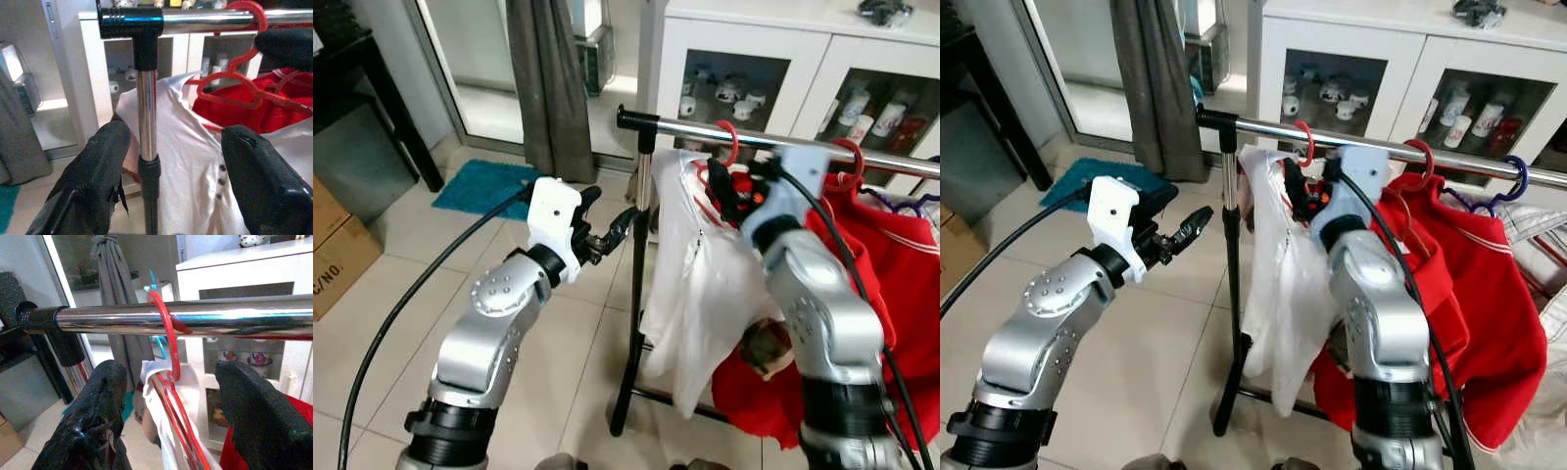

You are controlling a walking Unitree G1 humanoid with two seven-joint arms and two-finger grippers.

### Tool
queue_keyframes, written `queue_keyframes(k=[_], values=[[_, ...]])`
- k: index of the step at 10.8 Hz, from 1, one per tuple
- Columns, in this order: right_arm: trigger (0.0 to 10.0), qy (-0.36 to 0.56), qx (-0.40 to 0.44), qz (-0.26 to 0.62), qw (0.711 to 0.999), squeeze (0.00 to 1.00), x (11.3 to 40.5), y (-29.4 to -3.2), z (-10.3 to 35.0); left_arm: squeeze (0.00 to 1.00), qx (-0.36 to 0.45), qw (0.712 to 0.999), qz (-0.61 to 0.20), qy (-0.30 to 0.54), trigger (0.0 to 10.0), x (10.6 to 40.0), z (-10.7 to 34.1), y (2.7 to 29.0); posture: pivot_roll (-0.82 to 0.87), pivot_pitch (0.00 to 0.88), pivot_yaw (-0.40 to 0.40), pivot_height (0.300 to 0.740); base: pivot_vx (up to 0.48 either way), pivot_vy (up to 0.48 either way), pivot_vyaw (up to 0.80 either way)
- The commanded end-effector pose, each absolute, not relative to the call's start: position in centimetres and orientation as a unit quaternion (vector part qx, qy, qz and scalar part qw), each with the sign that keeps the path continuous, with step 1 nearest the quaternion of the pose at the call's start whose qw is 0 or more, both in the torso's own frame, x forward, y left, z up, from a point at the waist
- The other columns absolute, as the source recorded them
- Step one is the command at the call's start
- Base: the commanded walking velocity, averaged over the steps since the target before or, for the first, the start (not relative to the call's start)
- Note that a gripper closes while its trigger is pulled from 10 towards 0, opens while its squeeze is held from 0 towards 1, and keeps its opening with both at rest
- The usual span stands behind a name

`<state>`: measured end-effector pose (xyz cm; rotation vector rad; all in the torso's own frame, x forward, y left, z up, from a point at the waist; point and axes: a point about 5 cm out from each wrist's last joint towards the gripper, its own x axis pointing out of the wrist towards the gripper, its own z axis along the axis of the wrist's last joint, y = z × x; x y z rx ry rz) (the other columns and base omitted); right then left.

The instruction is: Hang hanger

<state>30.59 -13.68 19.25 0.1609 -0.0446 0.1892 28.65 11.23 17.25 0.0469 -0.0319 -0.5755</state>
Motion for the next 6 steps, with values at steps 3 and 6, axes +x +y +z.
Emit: queue_keyframes(k=[3, 6], values=[[10.0, -0.034, 0.093, 0.112, 0.989, 1.00, 28.5, -13.3, 19.5, 0.00, 0.034, 0.960, -0.279, -0.021, 10.0, 28.2, 17.3, 10.8, 0.02, 0.036, 0.024, 0.740, 0.000, -0.307, 0.00], [10.0, -0.025, 0.095, 0.108, 0.989, 1.00, 27.3, -13.7, 18.8, 0.00, 0.041, 0.957, -0.287, -0.018, 10.0, 28.0, 17.1, 10.8, 0.02, 0.024, 0.021, 0.740, 0.000, -0.322, 0.00]])
